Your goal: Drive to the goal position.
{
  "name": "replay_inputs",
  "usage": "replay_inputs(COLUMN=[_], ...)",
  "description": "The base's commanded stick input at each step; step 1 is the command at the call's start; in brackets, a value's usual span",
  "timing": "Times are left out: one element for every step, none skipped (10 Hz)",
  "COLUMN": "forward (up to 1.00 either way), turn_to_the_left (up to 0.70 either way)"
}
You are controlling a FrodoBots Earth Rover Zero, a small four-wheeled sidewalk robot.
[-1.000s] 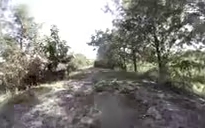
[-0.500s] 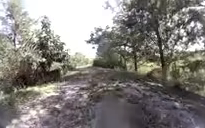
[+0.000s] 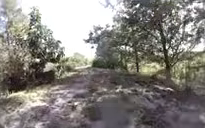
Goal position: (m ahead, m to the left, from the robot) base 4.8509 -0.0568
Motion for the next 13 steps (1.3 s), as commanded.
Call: replay_inputs(forward=[0.85, 0.85, 0.85, 0.85, 0.85, 0.85, 0.85, 0.85, 0.85, 0.85, 0.85, 0.85, 0.85], turn_to_the_left=[0.00, 0.00, 0.00, 0.00, 0.00, 0.00, 0.00, 0.00, 0.00, 0.00, 0.00, 0.00, 0.00])
